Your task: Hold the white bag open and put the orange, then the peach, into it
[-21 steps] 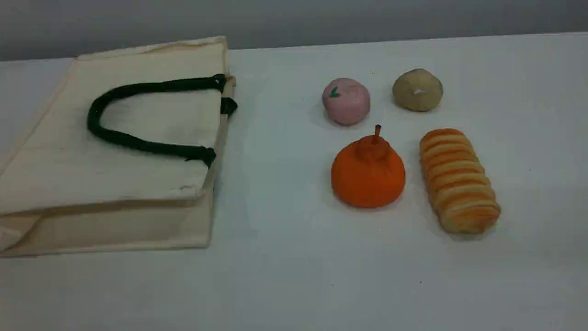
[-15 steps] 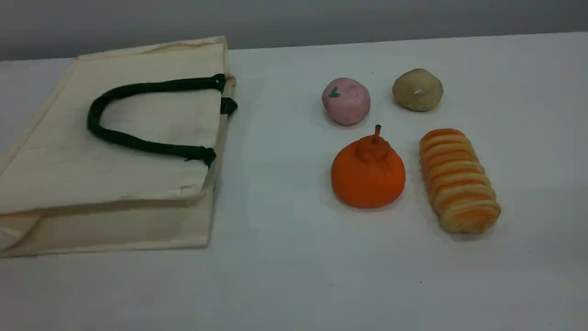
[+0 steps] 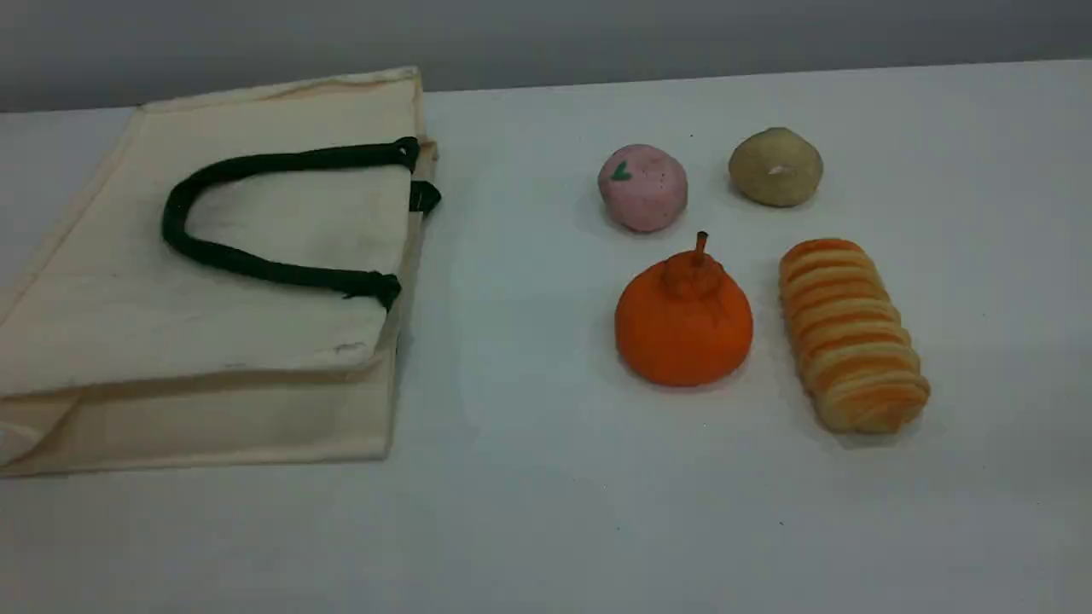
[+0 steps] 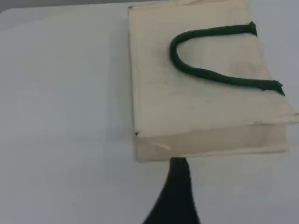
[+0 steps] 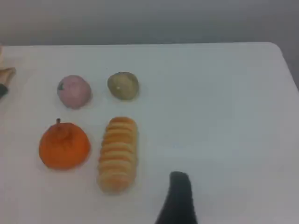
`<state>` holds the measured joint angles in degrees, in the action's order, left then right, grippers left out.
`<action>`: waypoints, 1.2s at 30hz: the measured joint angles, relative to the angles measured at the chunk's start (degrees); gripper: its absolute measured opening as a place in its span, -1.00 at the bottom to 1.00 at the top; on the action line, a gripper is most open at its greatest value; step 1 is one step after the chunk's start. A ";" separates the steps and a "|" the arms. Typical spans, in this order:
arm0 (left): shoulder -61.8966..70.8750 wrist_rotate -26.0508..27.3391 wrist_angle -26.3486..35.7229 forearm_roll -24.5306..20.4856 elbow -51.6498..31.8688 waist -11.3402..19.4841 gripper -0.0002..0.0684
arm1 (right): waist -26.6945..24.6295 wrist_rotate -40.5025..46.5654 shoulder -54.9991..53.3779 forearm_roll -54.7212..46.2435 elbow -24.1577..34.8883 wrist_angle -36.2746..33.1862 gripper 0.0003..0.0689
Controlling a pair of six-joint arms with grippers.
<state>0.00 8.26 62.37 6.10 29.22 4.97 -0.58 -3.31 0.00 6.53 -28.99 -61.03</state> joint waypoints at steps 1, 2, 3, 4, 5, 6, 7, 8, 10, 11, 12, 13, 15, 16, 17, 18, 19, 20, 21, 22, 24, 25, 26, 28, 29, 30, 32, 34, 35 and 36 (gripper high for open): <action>0.00 0.00 0.00 0.00 0.00 0.00 0.70 | 0.00 0.00 0.00 0.00 0.00 0.00 0.58; 0.00 0.00 0.00 0.00 0.00 0.00 0.70 | 0.00 0.00 0.00 0.00 0.00 0.00 0.58; 0.00 0.00 0.00 0.00 0.00 0.00 0.70 | 0.00 0.00 0.00 0.00 0.00 0.00 0.58; 0.00 0.00 0.00 0.00 0.00 0.00 0.70 | 0.00 0.00 0.00 0.00 0.00 0.00 0.58; 0.00 0.00 0.00 0.00 0.00 0.00 0.70 | 0.00 0.00 0.00 0.00 0.00 0.00 0.58; 0.00 0.00 0.00 0.00 0.00 0.00 0.70 | 0.00 0.00 0.00 0.00 0.00 0.00 0.58; 0.00 0.00 0.00 0.00 0.00 0.00 0.70 | 0.00 0.00 0.00 0.00 0.00 0.00 0.58; 0.00 0.00 0.00 0.00 0.00 0.00 0.70 | 0.00 0.00 0.00 0.00 0.00 0.00 0.58; 0.00 0.00 0.00 0.00 0.00 0.00 0.70 | 0.00 0.00 0.00 0.00 0.00 0.00 0.58; 0.00 0.00 0.00 0.00 0.00 0.00 0.70 | 0.00 0.00 0.00 0.00 0.00 0.00 0.58; 0.00 0.00 0.00 0.00 0.00 0.00 0.70 | 0.00 0.00 0.00 0.00 0.00 0.00 0.58; 0.00 0.00 0.00 0.00 0.00 0.00 0.70 | 0.00 0.00 0.00 0.00 0.00 0.00 0.58; 0.00 0.00 0.00 0.00 0.00 0.00 0.70 | 0.00 0.00 0.00 0.00 0.00 0.00 0.58; 0.00 0.00 0.00 0.00 0.00 0.00 0.70 | 0.07 0.00 0.00 0.00 0.00 0.00 0.58; 0.00 0.00 0.00 0.00 0.00 0.00 0.70 | 0.07 0.00 0.00 0.00 0.00 0.00 0.58; 0.00 0.00 0.00 0.00 0.00 0.00 0.70 | 0.07 0.00 0.00 0.00 0.00 0.00 0.58; 0.00 0.00 0.00 0.00 0.00 0.00 0.70 | 0.07 0.00 0.00 0.00 0.00 0.00 0.58; 0.00 0.00 -0.01 0.05 0.00 0.00 0.70 | 0.07 0.00 0.00 0.00 0.00 0.00 0.58; 0.00 0.00 -0.01 0.11 0.00 0.00 0.70 | 0.07 0.00 0.00 0.31 0.00 0.00 0.58; 0.00 0.00 -0.01 0.26 0.00 0.00 0.70 | 0.07 0.00 0.00 0.51 0.00 0.00 0.58; 0.00 0.00 -0.06 0.25 0.00 0.00 0.70 | 0.07 0.00 0.00 0.58 0.00 0.00 0.58; 0.00 0.00 -0.12 0.25 0.00 0.00 0.70 | 0.07 0.00 0.00 0.58 0.00 0.00 0.58; 0.00 0.00 -0.17 0.25 0.00 0.00 0.70 | 0.07 0.00 0.00 0.58 0.00 0.00 0.58; 0.00 0.00 -0.29 0.25 -0.05 0.00 0.70 | 0.07 0.00 0.00 0.58 0.00 0.00 0.58; 0.00 0.00 -0.29 0.25 -0.05 0.00 0.70 | 0.07 0.00 0.00 0.58 0.00 0.00 0.58; 0.00 0.00 -0.29 0.20 -0.05 0.00 0.70 | 0.07 0.00 0.00 0.72 0.00 0.00 0.58; 0.00 0.00 -0.24 0.00 -0.05 0.00 0.70 | 0.07 0.00 0.00 1.40 0.00 0.00 0.58; 0.00 0.00 -0.24 -0.09 -0.05 0.00 0.70 | 0.07 0.00 0.00 1.45 0.00 0.00 0.58; 0.00 0.00 -0.19 -0.09 -0.05 0.00 0.70 | 0.07 0.00 0.00 1.45 0.00 0.00 0.58; 0.00 0.00 -0.19 -0.09 -0.05 0.00 0.70 | 0.07 0.00 0.00 1.41 0.00 0.00 0.58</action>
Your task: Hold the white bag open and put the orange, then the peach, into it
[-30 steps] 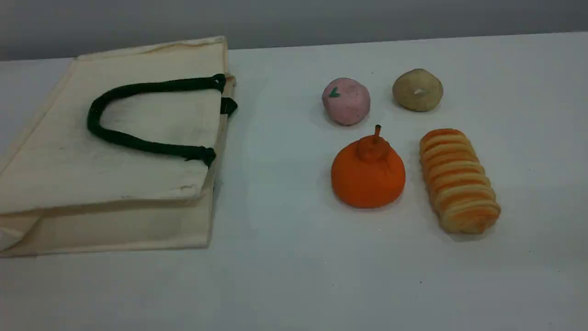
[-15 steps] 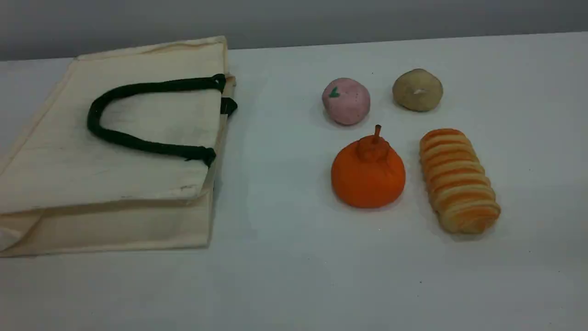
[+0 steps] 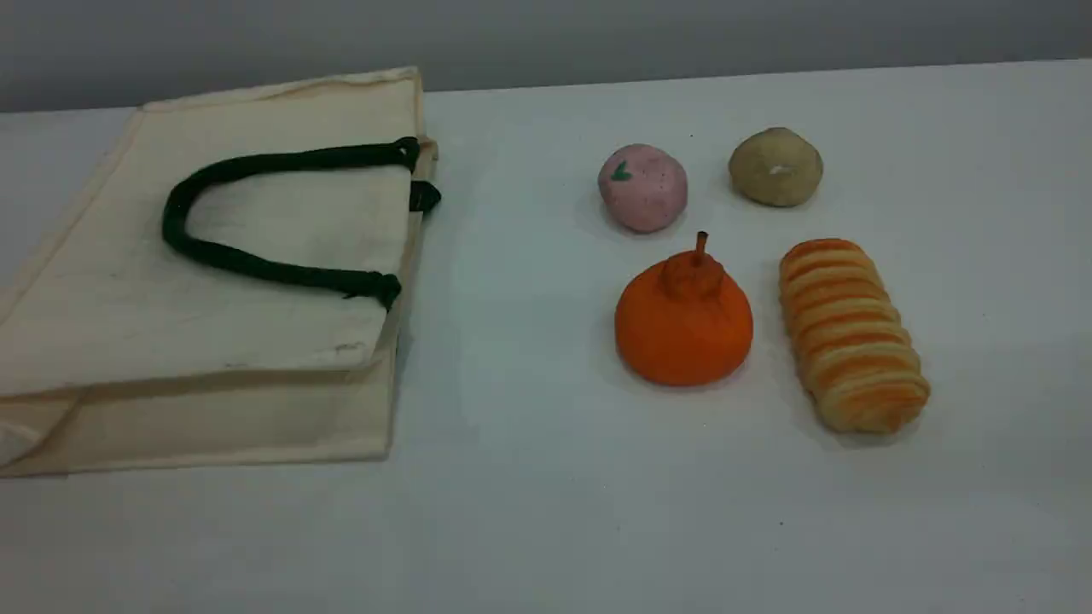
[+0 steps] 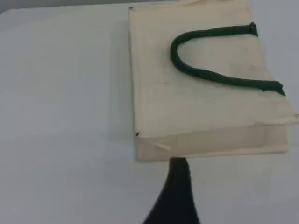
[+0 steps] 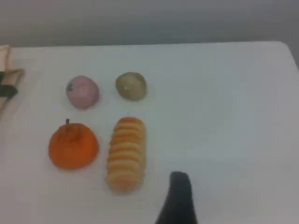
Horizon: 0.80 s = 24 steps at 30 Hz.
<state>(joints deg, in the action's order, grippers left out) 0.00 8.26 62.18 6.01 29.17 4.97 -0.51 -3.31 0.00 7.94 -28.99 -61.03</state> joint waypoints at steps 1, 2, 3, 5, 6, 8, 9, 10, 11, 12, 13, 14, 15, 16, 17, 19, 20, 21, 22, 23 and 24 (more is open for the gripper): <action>0.00 0.00 0.06 0.00 0.00 0.00 0.70 | 0.00 0.00 0.00 0.00 0.00 0.00 0.58; 0.00 0.00 0.06 0.06 0.00 0.00 0.70 | 0.00 0.00 0.00 0.00 0.00 0.05 0.58; 0.00 0.00 0.00 0.06 0.00 0.00 0.70 | 0.00 0.00 0.00 0.00 0.00 0.05 0.58; 0.00 0.00 -0.08 0.19 0.00 0.00 0.70 | 0.00 0.00 0.00 0.00 0.00 0.17 0.58; 0.00 0.00 -0.16 0.25 0.07 0.00 0.70 | 0.00 -0.06 0.00 0.00 -0.11 0.26 0.58; 0.17 0.00 -1.26 0.22 0.74 0.00 0.70 | 0.00 -0.39 0.00 0.05 -0.54 0.99 0.58; 0.49 -0.06 -2.23 0.22 1.19 0.00 0.70 | 0.00 -0.39 0.00 0.18 -0.69 1.50 0.58; 1.05 -0.45 -3.39 0.36 1.60 0.00 0.70 | 0.00 -0.48 0.00 0.50 -0.75 1.75 0.58; 1.88 -1.53 -4.41 0.36 2.17 0.00 0.70 | 0.00 -0.98 -0.39 1.24 -0.75 1.66 0.58; 2.78 -2.55 -5.21 0.36 2.76 0.00 0.70 | 0.00 -1.59 -1.12 1.72 -0.75 1.66 0.58; 4.12 -3.41 -6.23 0.36 3.28 0.00 0.70 | 0.00 -2.36 -2.41 2.31 -0.79 1.66 0.58; 5.70 -3.70 -7.27 0.42 3.93 0.00 0.70 | 0.00 -3.06 -3.70 3.15 -0.99 1.73 0.58; 7.53 -3.78 -7.94 0.66 4.61 0.00 0.70 | 0.00 -3.53 -4.88 4.37 -1.20 2.47 0.58; 9.22 -3.70 -8.43 1.00 5.27 0.00 0.70 | 0.00 -4.01 -5.89 5.51 -1.19 4.05 0.58; 11.35 -3.31 -9.09 1.52 5.80 0.00 0.70 | 0.00 -4.68 -7.23 6.92 -1.19 5.83 0.58; 15.53 -2.49 -11.33 2.84 6.82 0.00 0.70 | 0.00 -6.45 -9.87 10.23 -1.19 9.26 0.58; 17.90 -1.93 -12.17 3.51 7.15 0.00 0.70 | 0.00 -7.57 -11.51 12.23 -1.19 11.23 0.58; 20.29 -1.50 -13.32 4.03 7.31 0.00 0.70 | 0.00 -8.86 -13.33 14.12 -1.19 13.02 0.58; 22.68 -1.10 -14.09 4.73 7.58 0.00 0.70 | 0.00 -10.21 -15.19 15.86 -1.19 14.37 0.58; 24.62 -1.03 -15.01 5.53 7.79 0.00 0.70 | 0.00 -11.50 -16.77 17.21 -1.19 16.02 0.58; 26.92 -0.97 -16.19 6.16 7.93 0.00 0.70 | 0.00 -12.92 -18.73 18.54 -1.19 17.96 0.58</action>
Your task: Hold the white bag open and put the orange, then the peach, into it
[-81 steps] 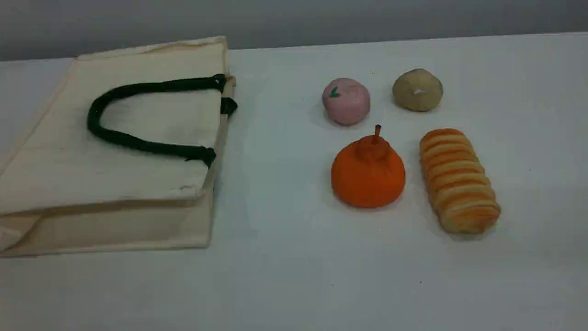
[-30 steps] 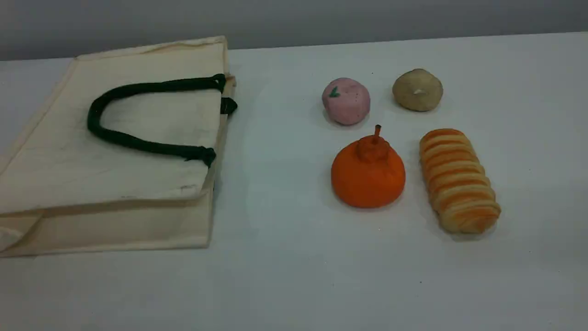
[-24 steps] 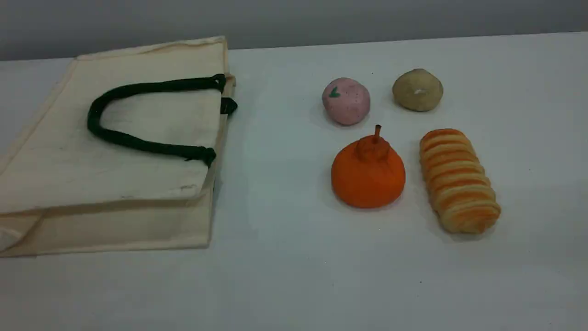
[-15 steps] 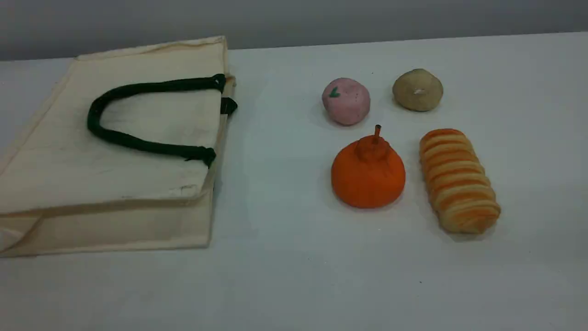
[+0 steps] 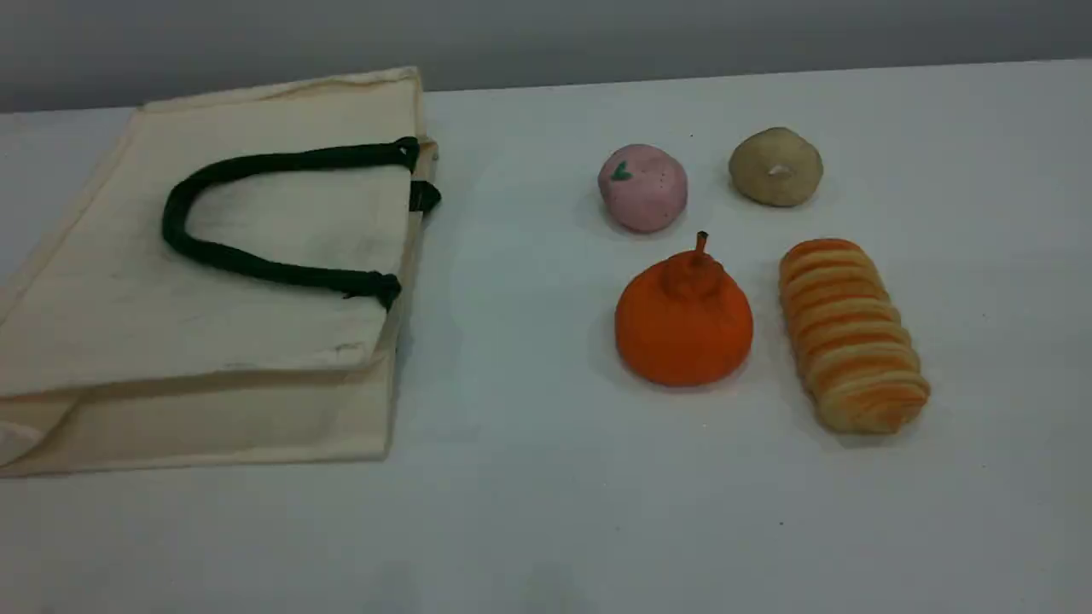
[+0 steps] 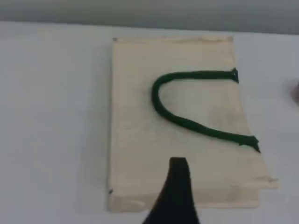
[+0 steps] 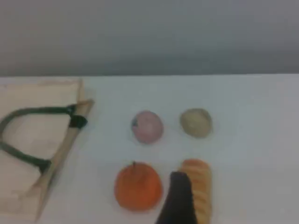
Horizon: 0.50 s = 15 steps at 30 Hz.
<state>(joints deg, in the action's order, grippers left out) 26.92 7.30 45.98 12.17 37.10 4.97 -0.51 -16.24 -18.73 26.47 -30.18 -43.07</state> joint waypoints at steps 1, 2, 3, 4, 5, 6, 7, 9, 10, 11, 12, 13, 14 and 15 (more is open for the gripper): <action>2.22 0.43 -1.11 0.32 0.12 0.00 0.70 | 0.00 -1.38 -2.01 1.11 0.00 1.63 0.58; 4.00 0.98 -2.05 0.32 0.20 0.00 0.70 | 0.00 -2.52 -3.65 1.74 0.00 3.66 0.58; 6.08 1.54 -2.79 0.32 0.20 0.00 0.70 | 0.00 -3.91 -5.69 2.51 0.00 5.65 0.58; 8.06 2.14 -3.78 0.40 0.20 0.00 0.70 | 0.00 -5.30 -7.75 3.49 0.00 7.46 0.58; 9.95 2.88 -4.90 0.83 0.20 0.00 0.70 | 0.00 -6.47 -9.80 4.38 0.00 8.87 0.58; 11.45 3.45 -5.58 1.57 0.33 0.00 0.70 | 0.00 -7.60 -11.54 5.21 0.00 10.32 0.58; 13.19 4.33 -6.29 2.56 0.45 0.00 0.70 | 0.00 -8.94 -13.58 6.26 0.00 11.58 0.58; 16.46 6.09 -6.75 4.40 1.52 0.00 0.70 | 0.00 -11.45 -17.24 8.37 0.00 13.44 0.58; 17.74 7.23 -6.99 5.62 2.20 0.00 0.70 | 0.00 -12.80 -19.14 9.52 0.00 14.21 0.58; 19.24 8.03 -6.99 6.83 2.86 0.00 0.70 | 0.00 -14.14 -20.92 10.73 0.00 14.83 0.58; 20.70 8.70 -7.02 7.78 3.67 0.00 0.70 | 0.00 -15.42 -22.61 12.06 0.00 15.13 0.58; 21.87 9.20 -7.07 8.94 4.47 0.00 0.70 | 0.00 -16.49 -23.95 13.28 0.00 15.33 0.58; 23.25 9.99 -7.07 10.11 5.08 0.00 0.70 | 0.00 -17.89 -25.51 14.83 0.00 15.46 0.58; 24.55 10.75 -7.11 10.85 5.71 0.00 0.70 | 0.00 -19.58 -27.02 16.44 0.00 15.45 0.58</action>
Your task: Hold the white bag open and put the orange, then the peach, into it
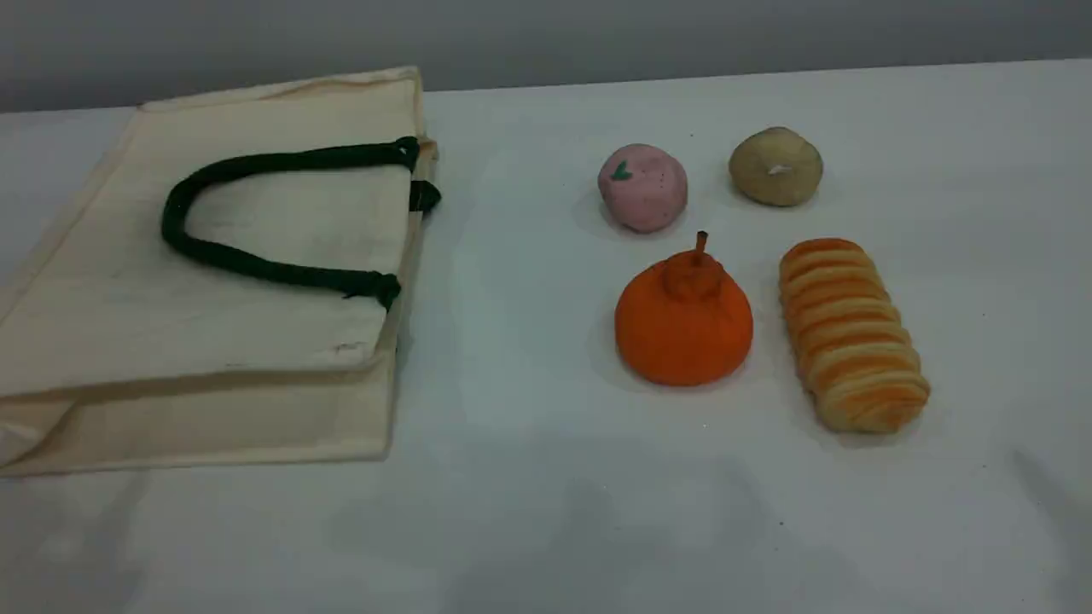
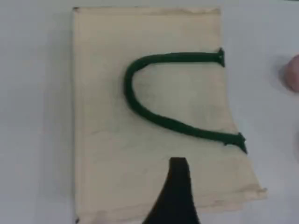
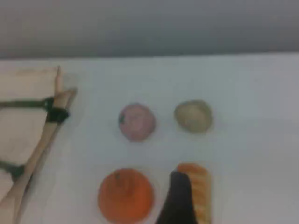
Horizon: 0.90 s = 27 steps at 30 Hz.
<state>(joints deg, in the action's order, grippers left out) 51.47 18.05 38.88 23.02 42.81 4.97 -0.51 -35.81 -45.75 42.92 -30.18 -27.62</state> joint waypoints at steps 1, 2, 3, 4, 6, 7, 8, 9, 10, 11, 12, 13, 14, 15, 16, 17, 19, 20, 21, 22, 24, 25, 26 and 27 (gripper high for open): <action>1.24 0.44 0.00 0.75 0.45 0.00 0.70 | 0.00 -1.75 -1.42 1.68 0.00 0.00 0.58; 2.21 1.18 0.00 1.47 0.71 0.00 0.70 | 0.00 -3.30 -2.53 3.16 0.00 0.00 0.58; 3.38 1.83 0.00 2.26 0.80 0.00 0.70 | 0.00 -5.13 -3.74 5.11 0.00 0.00 0.58; 4.50 2.62 -0.05 2.87 0.84 0.00 0.70 | 0.00 -6.71 -4.81 6.91 0.00 -0.05 0.58; 6.53 4.07 -0.29 4.72 0.91 0.00 0.70 | 0.00 -9.04 -6.23 10.09 0.00 -0.05 0.58; 7.60 4.69 -0.42 5.74 0.91 0.00 0.70 | 0.00 -9.85 -6.71 11.62 0.00 0.03 0.58; 8.71 5.33 -0.66 6.65 0.91 0.00 0.70 | 0.00 -10.61 -7.11 12.95 0.00 0.31 0.58; 9.66 5.57 -1.11 7.64 0.91 0.00 0.70 | 0.00 -11.10 -7.48 14.15 -0.22 0.73 0.58; 10.88 5.72 -2.00 8.48 0.91 0.00 0.70 | 0.00 -11.76 -8.02 15.59 -0.48 1.00 0.58; 12.13 5.72 -3.12 8.73 0.91 0.00 0.70 | 0.00 -12.22 -8.66 16.76 -0.95 1.00 0.58; 13.20 5.65 -4.26 8.73 0.91 0.00 0.70 | 0.00 -12.73 -9.27 17.78 -1.48 0.89 0.58; 14.55 5.65 -5.41 8.73 0.91 0.00 0.70 | 0.00 -13.40 -10.08 18.60 -2.10 0.46 0.58; 15.97 5.61 -6.96 8.73 0.91 0.00 0.70 | 0.00 -13.82 -10.94 19.29 -2.64 0.22 0.58; 17.47 5.55 -8.51 8.73 0.92 0.00 0.70 | 0.00 -14.04 -11.95 20.06 -3.38 -0.06 0.58; 18.77 5.48 -9.78 8.73 0.97 0.00 0.70 | 0.00 -14.03 -12.90 20.55 -4.21 -0.22 0.58; 20.46 5.08 -11.11 8.73 1.10 0.00 0.70 | 0.00 -14.03 -14.11 20.84 -4.95 -0.31 0.58; 24.11 4.35 -13.69 8.78 1.87 0.00 0.70 | 0.00 -14.22 -16.68 21.67 -6.82 -0.35 0.58; 25.71 3.97 -14.49 8.78 2.47 0.00 0.70 | 0.00 -14.22 -17.77 21.78 -7.77 -0.66 0.58; 27.69 3.97 -15.53 8.78 3.09 0.00 0.70 | 0.00 -14.22 -19.05 21.78 -8.52 -0.83 0.58; 29.72 3.97 -16.16 8.78 3.99 0.00 0.70 | 0.00 -14.22 -20.30 22.26 -9.33 -0.86 0.58; 33.50 3.97 -16.99 8.78 5.92 0.00 0.70 | 0.00 -14.90 -22.48 23.41 -10.49 -0.93 0.58; 35.58 3.97 -17.34 8.78 7.11 0.00 0.70 | 0.00 -15.53 -23.58 23.95 -10.83 -0.93 0.58; 37.66 3.97 -17.34 8.78 8.39 0.00 0.70 | 0.00 -16.56 -24.63 24.96 -10.90 -0.87 0.58; 39.34 3.97 -17.09 8.78 9.69 0.00 0.70 | 0.00 -17.46 -25.47 25.61 -10.90 -0.87 0.58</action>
<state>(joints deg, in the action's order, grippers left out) 90.81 22.03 21.79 31.81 52.50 4.97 -0.51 -53.27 -71.22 68.53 -41.07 -28.49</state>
